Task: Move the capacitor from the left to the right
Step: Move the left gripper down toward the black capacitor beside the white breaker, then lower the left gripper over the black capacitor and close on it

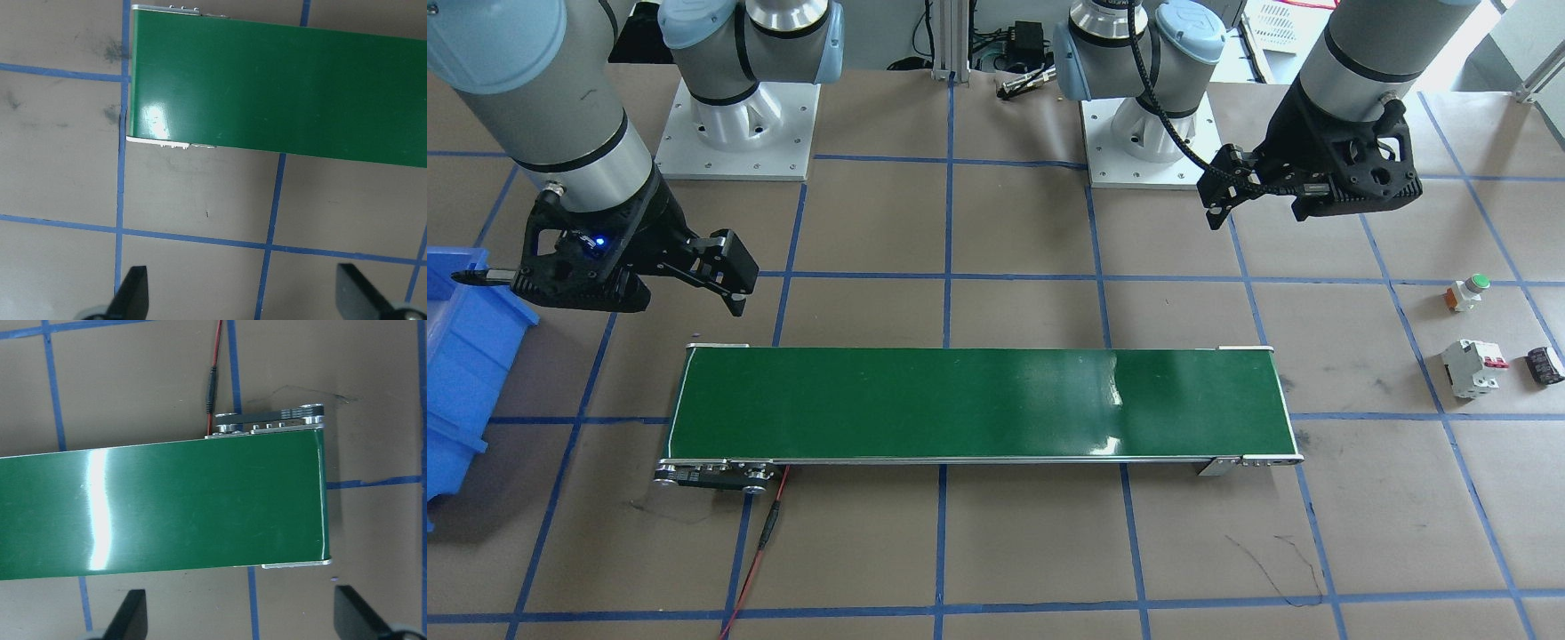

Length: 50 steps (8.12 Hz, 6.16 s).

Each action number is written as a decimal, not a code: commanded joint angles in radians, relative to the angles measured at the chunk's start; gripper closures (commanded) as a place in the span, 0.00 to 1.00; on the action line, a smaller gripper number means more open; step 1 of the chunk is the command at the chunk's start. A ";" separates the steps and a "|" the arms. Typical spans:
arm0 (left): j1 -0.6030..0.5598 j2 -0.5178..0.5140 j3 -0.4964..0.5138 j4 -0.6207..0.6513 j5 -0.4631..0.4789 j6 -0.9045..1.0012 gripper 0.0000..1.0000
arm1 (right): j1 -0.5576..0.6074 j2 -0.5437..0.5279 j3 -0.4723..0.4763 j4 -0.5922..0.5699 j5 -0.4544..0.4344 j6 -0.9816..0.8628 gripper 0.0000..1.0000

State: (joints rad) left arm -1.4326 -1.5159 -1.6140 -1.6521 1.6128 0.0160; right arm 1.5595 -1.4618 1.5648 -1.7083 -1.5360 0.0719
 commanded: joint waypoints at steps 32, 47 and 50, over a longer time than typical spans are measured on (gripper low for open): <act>0.868 -0.433 -0.003 0.731 0.033 1.308 0.00 | -0.009 0.011 0.008 -0.001 -0.073 -0.015 0.00; 0.906 -0.670 -0.015 0.919 -0.100 1.219 0.07 | -0.009 0.012 0.008 -0.002 -0.076 -0.018 0.00; 0.906 -0.687 -0.014 0.920 -0.096 1.240 0.13 | -0.009 0.012 0.008 -0.004 -0.076 -0.018 0.00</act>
State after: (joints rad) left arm -0.5262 -2.1928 -1.6289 -0.7321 1.5150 1.2401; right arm 1.5509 -1.4496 1.5723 -1.7105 -1.6128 0.0537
